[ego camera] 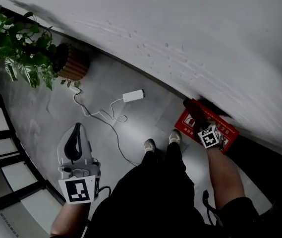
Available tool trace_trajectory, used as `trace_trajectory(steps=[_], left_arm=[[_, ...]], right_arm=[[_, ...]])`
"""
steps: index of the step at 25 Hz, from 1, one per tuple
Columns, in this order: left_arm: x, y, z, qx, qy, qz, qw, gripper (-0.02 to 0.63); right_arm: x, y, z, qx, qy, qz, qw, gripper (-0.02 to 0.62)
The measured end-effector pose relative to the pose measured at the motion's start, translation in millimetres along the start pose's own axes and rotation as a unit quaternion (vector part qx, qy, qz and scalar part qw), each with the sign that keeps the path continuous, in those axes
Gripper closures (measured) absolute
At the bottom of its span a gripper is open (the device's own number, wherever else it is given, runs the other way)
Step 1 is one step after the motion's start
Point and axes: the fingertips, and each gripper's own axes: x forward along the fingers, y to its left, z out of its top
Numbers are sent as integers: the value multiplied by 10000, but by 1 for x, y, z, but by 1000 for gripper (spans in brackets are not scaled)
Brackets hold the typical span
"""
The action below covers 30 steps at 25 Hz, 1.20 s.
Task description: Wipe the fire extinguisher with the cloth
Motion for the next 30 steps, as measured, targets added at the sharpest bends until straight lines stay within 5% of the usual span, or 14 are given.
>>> trace_trajectory(steps=[11,17,22,30], left_arm=[[51,-105,58,245,-721,-1377,9875,606],[52,-119,67,266,-869,-1601,9829,606],[43,-89,54,151,-855,-1287,9879,606],[8,-31,12,-8,-443,-684,9967,606]], right_arm=[[-73,-56,-172,1610,290,-891,9825,541],[-82,-44,-229,2511,812,-872,9606,541],[-88,-29,-168,1739,316,-997,9792,543],[-31,59,8,265,-515,-54,9983,541]])
